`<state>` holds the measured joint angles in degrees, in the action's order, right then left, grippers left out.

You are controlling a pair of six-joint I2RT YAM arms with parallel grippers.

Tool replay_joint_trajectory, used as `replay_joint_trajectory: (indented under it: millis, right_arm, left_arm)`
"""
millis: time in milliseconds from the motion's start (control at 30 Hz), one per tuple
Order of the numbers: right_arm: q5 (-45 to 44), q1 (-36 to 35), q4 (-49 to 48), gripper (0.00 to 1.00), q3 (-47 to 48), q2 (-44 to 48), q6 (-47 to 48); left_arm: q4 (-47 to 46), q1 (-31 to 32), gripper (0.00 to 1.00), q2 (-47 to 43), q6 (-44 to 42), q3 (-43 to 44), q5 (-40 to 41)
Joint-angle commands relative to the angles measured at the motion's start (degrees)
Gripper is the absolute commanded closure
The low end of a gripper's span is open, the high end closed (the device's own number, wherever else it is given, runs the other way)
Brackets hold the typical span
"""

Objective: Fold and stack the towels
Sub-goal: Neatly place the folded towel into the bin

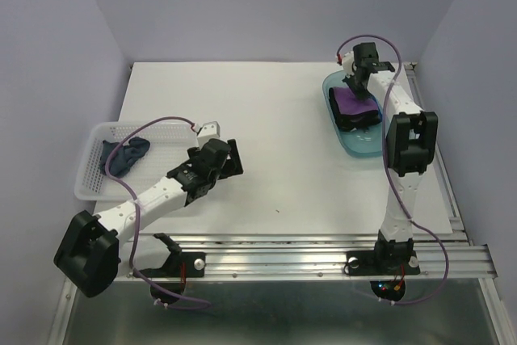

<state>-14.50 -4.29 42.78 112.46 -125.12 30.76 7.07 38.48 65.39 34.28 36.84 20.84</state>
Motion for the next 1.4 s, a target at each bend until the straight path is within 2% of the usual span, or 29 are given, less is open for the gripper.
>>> replay_joint_trajectory:
  millis: [0, 67, 133, 167, 200, 300, 467, 567, 600, 667, 767, 933, 1033, 1267, 1367]
  right_arm:
    - [-3.6, 0.5, -5.7, 0.89, 1.4, -0.7, 0.6]
    - [-4.0, 0.6, -6.4, 0.82, 1.4, -0.7, 0.4]
    - [-3.3, 0.6, -6.2, 0.70, 2.2, -0.4, -0.6]
    - [-2.3, 0.5, -6.2, 0.54, 2.4, 0.5, -0.9]
    - [-1.9, 0.5, -6.4, 0.48, 2.4, 1.2, -1.1]
    - [0.2, 0.5, -6.6, 0.41, 2.3, 3.3, -2.7]
    - [7.1, 0.5, -6.1, 0.39, -0.7, 10.2, -6.7]
    - [14.2, 0.6, -7.8, 0.40, -4.8, 13.7, -8.3]
    - [18.0, 0.6, -8.4, 0.40, -5.6, 14.2, -9.2]
    - [19.5, 0.5, -9.1, 0.38, -7.2, 14.5, -9.7]
    - [17.2, 0.5, -10.6, 0.37, -7.4, 13.2, -12.4]
    - [8.5, 0.5, -14.6, 0.36, -6.4, 7.8, -17.2]
    - [5.5, 0.6, -18.2, 0.40, -6.0, 4.5, -17.5]
    - [6.2, 0.5, -18.5, 0.42, -4.3, -1.5, -18.6]
    - [4.8, 0.5, -18.7, 0.38, -4.1, -1.4, -19.2]
  left_arm:
    - [-1.3, -0.6, 0.01, 0.5, -1.2, 2.9, -0.1]
    - [-1.3, -0.5, 0.01, 0.9, -1.3, 3.3, -0.3]
    - [-1.3, -0.5, 0.01, 0.9, -1.4, 3.4, -0.5]
    - [-1.2, -0.6, 0.01, 0.9, -1.4, 3.4, -0.6]
    - [-1.3, -0.6, 0.01, 0.8, -1.4, 3.5, -0.7]
    - [-1.3, -0.6, 0.01, 0.4, -1.4, 3.6, -0.9]
    - [-1.8, -0.6, 0.01, -0.3, -1.4, 3.2, -1.5]
    - [-2.1, -0.7, 0.01, -0.6, -1.3, 3.0, -2.1]
    - [-2.2, -0.6, 0.01, -0.7, -1.3, 3.0, -2.3]
    - [-2.1, -0.6, 0.01, -1.0, -1.4, 2.9, -2.4]
    - [-2.1, -0.6, 0.01, -1.5, -1.2, 2.9, -2.4]
    - [-2.1, -0.6, 0.01, -1.8, -0.9, 3.0, -2.4]
    - [-2.1, -0.6, 0.01, -1.7, -0.7, 3.0, -2.3]
    - [-2.1, -0.6, 0.01, -0.7, -0.4, 3.2, -2.2]
    - [-2.1, -0.6, 0.01, -0.7, -0.4, 3.0, -2.1]
